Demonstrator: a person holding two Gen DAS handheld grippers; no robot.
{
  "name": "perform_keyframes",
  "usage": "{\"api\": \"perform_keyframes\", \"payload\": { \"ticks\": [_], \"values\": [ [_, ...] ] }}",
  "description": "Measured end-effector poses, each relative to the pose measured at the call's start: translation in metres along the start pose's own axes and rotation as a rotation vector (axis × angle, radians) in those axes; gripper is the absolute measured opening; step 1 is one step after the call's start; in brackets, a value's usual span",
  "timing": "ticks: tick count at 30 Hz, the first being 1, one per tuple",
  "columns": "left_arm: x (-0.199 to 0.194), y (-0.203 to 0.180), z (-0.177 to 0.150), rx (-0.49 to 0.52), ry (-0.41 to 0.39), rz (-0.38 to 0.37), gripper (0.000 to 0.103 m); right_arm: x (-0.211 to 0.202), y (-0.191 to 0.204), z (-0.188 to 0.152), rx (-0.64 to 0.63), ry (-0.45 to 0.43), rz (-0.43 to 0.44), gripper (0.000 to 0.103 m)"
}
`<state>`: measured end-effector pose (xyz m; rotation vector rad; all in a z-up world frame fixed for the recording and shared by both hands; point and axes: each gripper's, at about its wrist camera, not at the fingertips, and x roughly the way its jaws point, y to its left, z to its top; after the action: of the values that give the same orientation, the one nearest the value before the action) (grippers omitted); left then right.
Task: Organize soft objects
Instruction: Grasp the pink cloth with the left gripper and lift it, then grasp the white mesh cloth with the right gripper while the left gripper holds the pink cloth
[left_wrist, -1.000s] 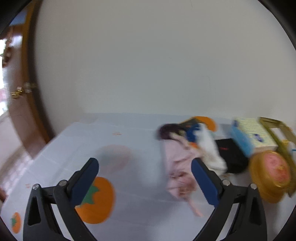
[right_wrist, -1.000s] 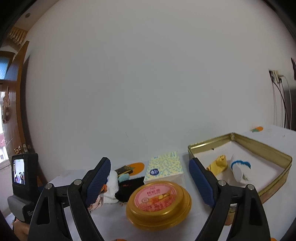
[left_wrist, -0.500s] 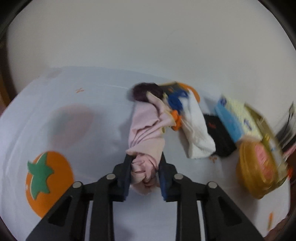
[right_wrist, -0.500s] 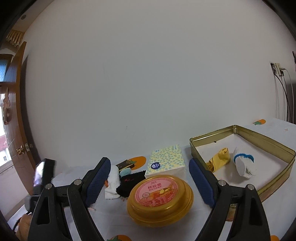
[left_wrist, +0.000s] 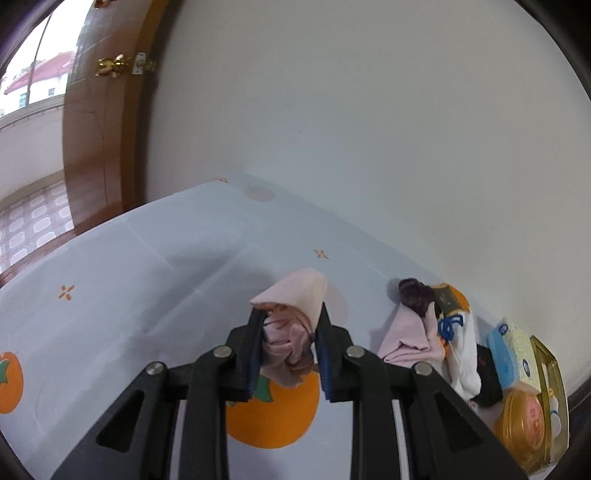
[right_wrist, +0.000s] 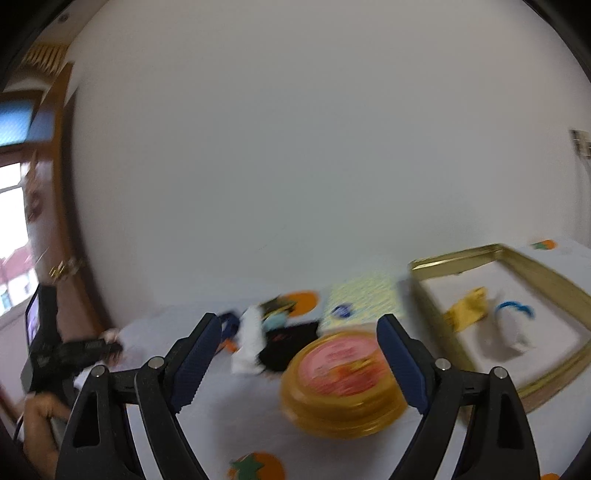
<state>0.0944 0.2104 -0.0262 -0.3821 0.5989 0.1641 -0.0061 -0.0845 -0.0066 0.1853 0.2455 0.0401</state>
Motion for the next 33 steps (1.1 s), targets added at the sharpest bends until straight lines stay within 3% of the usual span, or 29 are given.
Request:
{"api": "perform_keyframes", "payload": {
  "ticks": [2,4,5,10,13,16,25,27,29,33],
  "values": [
    [0.000,-0.005,-0.001,0.025,-0.006,0.012,0.023,0.009,0.010,-0.001,-0.048,0.048,0.026,0.053],
    [0.002,-0.011,-0.002,0.053,-0.014,0.024,0.023,0.023,0.022,-0.003,-0.105,0.117,0.046,0.037],
    [0.001,-0.014,-0.002,0.066,-0.018,0.028,0.023,0.032,0.026,-0.004,-0.113,0.150,0.062,0.034],
    [-0.002,-0.026,-0.002,0.113,-0.044,0.006,0.023,0.088,0.031,0.000,-0.055,0.310,0.143,0.034],
    [-0.004,-0.025,-0.001,0.110,-0.041,-0.006,0.023,0.109,0.030,0.005,-0.036,0.337,0.124,0.035],
    [-0.004,-0.022,-0.001,0.095,-0.033,-0.006,0.023,0.132,0.045,0.003,-0.106,0.381,0.087,0.035],
    [0.000,-0.020,0.001,0.079,-0.015,-0.012,0.023,0.192,0.066,-0.020,-0.132,0.584,0.001,0.038],
    [0.000,-0.021,0.001,0.085,-0.015,-0.016,0.023,0.188,0.067,-0.021,-0.140,0.569,0.006,0.037],
    [-0.001,-0.022,0.001,0.089,-0.019,-0.020,0.023,0.178,0.060,-0.018,-0.115,0.533,0.051,0.017],
    [-0.004,-0.022,0.002,0.089,-0.032,-0.038,0.023,0.126,0.049,-0.012,-0.085,0.372,0.194,0.017]
  ]
}}
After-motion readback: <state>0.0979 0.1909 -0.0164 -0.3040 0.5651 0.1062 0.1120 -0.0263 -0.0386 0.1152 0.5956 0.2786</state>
